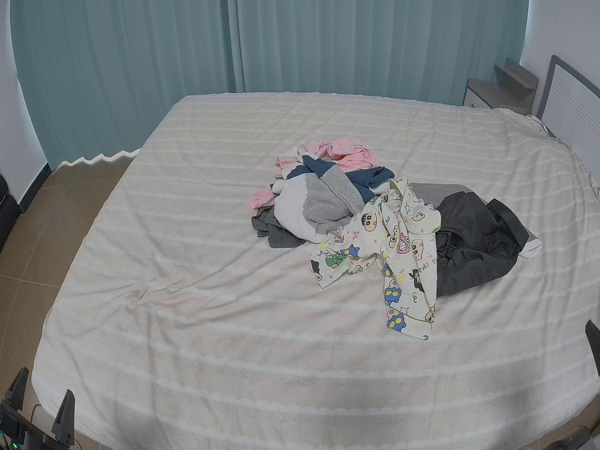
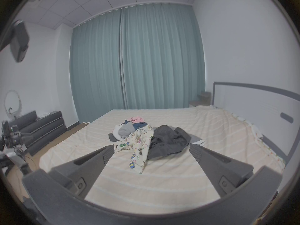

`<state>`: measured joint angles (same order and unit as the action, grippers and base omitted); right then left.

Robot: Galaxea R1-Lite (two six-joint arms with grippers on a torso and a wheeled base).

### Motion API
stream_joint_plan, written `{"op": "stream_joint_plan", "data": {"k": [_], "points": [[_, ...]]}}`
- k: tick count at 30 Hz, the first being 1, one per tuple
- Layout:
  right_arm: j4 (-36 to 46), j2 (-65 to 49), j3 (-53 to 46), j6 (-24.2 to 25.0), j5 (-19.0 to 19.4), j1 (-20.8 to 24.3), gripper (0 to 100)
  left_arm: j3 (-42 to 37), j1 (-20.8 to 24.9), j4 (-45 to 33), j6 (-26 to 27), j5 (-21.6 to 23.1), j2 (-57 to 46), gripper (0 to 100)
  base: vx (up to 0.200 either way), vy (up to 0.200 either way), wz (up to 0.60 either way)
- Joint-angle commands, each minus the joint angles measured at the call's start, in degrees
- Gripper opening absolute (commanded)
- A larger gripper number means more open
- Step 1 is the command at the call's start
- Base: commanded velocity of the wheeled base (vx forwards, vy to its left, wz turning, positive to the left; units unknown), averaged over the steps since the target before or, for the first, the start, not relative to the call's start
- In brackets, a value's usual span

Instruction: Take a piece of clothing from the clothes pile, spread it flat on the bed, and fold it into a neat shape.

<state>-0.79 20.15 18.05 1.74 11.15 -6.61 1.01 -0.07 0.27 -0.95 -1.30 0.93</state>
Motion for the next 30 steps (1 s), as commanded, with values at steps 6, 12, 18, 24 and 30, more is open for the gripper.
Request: {"op": "stream_joint_plan", "data": {"k": [6,12,18,24,30], "points": [[-19.16,63.87,7.96,11.79,5.02,8.01,100,-1.01,-0.1,0.0,-0.02,-0.01,-0.93,100,0.0,0.0,0.0],[-33.22,82.77,9.89,17.77,-0.17,13.55,100,-1.01,-0.1,0.0,-0.02,-0.01,-0.93,100,0.0,0.0,0.0],[-43.5,96.39,14.47,22.78,-3.42,15.75,100,-1.01,-0.01,0.0,0.07,-0.01,-0.93,100,0.0,0.0,0.0],[-47.55,106.76,22.81,27.96,-7.99,18.03,100,-1.01,-0.01,0.0,0.07,-0.01,-0.93,100,0.0,0.0,0.0],[-48.87,112.56,29.41,33.33,-10.71,19.35,100,-1.01,-0.01,0.0,0.07,-0.01,-0.93,100,0.0,0.0,0.0]]}}
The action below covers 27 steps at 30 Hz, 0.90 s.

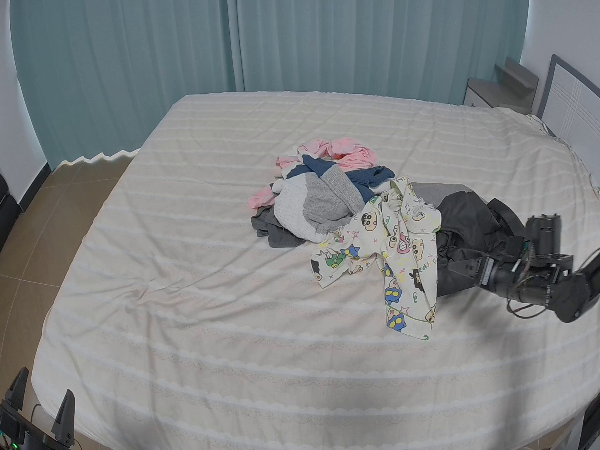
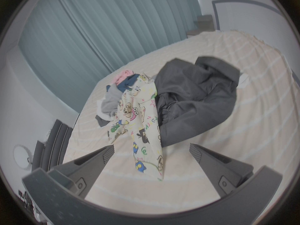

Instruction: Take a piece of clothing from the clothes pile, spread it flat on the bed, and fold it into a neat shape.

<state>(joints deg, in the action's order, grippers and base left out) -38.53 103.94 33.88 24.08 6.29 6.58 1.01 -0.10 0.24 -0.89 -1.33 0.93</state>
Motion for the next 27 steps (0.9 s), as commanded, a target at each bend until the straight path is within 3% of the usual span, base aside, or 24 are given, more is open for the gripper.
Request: {"op": "stream_joint_plan", "data": {"k": [1,9,14,27], "points": [[-11.12,29.13,13.93,11.78,-5.85,6.69,100,-1.01,0.01,0.02,0.01,0.01,-0.93,100,0.0,0.0,0.0],[-12.18,32.73,14.73,14.07,-5.85,8.27,100,-1.01,-0.08,0.02,0.01,-0.08,-0.93,100,0.0,0.0,0.0],[-18.77,35.11,15.52,13.63,-6.11,8.62,100,-1.01,-0.08,0.02,0.01,-0.08,-0.93,100,0.0,0.0,0.0],[-18.68,32.47,11.65,13.63,-6.2,11.17,100,-1.01,0.01,0.02,0.01,-0.08,-0.93,100,0.0,0.0,0.0]]}}
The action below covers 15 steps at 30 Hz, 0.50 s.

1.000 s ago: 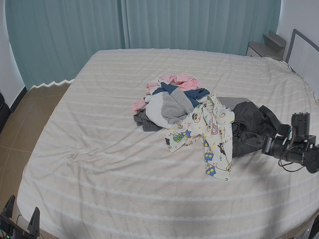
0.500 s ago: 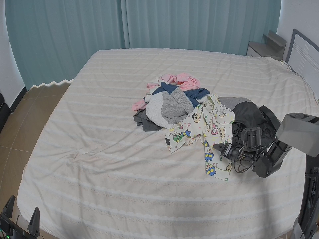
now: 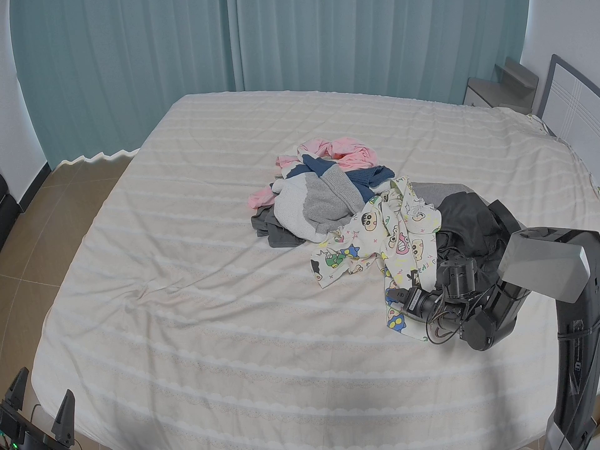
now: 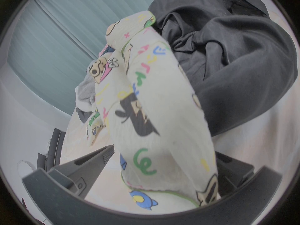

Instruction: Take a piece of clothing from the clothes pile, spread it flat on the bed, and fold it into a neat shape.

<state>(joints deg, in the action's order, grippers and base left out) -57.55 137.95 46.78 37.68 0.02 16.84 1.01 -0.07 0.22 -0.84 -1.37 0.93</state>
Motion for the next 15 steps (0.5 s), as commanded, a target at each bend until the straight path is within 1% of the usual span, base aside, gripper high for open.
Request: {"op": "stream_joint_plan", "data": {"k": [1,6,13,14,15], "points": [[0.33,-2.25,-1.6,0.02,0.06,0.92,100,-1.01,-0.01,0.04,-0.04,-0.04,-0.93,100,0.0,0.0,0.0],[0.42,-3.3,-2.13,0.2,0.06,0.57,100,-1.01,-0.1,0.04,-0.04,-0.04,-0.93,100,0.0,0.0,0.0],[0.07,-5.5,-7.31,0.55,-0.11,0.74,100,-1.01,-0.01,0.04,-0.04,-0.04,-0.93,100,0.0,0.0,0.0],[0.07,-5.59,-7.75,0.64,-0.38,0.74,100,-1.01,-0.01,0.04,-0.04,-0.04,-0.93,100,0.0,0.0,0.0],[0.07,-5.5,-8.28,0.99,-1.61,0.74,100,-1.01,-0.01,0.04,-0.04,-0.04,-0.93,100,0.0,0.0,0.0]]}}
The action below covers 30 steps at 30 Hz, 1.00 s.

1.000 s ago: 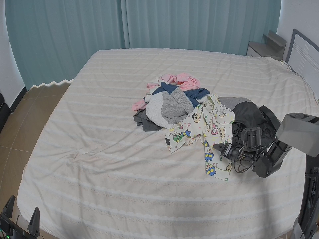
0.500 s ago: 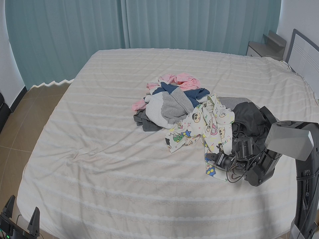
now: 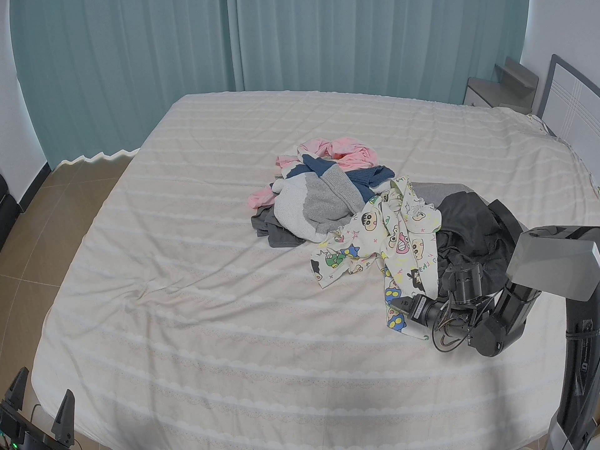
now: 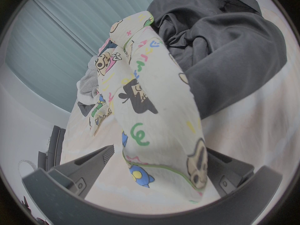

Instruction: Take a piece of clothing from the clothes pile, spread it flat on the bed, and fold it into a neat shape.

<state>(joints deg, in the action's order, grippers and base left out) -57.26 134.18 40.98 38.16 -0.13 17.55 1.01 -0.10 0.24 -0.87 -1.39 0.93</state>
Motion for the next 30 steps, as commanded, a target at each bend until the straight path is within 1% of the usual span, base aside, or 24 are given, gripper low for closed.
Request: {"op": "stream_joint_plan", "data": {"k": [1,4,12,17,22,23,30], "points": [[-0.22,-1.55,-2.58,0.78,-2.5,0.02,100,-1.01,-0.08,0.02,-0.01,-0.02,-0.93,100,0.0,0.0,0.0],[-0.31,-0.5,-2.05,2.27,-4.17,0.02,100,-1.01,0.01,0.02,-0.01,-0.02,-0.93,100,0.0,0.0,0.0],[-0.13,1.35,2.17,6.58,-4.35,1.96,100,-1.01,-0.08,0.02,-0.01,-0.02,-0.93,100,0.0,0.0,0.0],[-0.22,2.84,5.07,6.84,-4.52,3.72,100,-1.01,0.01,0.02,-0.01,-0.02,-0.93,100,0.0,0.0,0.0],[-0.05,3.37,5.95,6.76,-4.61,5.03,100,-1.01,0.01,0.02,-0.01,-0.02,-0.93,100,0.0,0.0,0.0],[0.04,3.63,6.21,6.76,-4.7,5.12,0,-1.01,0.01,0.02,-0.01,-0.02,-0.93,100,0.0,0.0,0.0],[-0.31,3.54,6.21,6.76,-5.84,4.77,0,-1.01,-0.08,0.02,-0.01,-0.02,-0.93,100,0.0,0.0,0.0]]}}
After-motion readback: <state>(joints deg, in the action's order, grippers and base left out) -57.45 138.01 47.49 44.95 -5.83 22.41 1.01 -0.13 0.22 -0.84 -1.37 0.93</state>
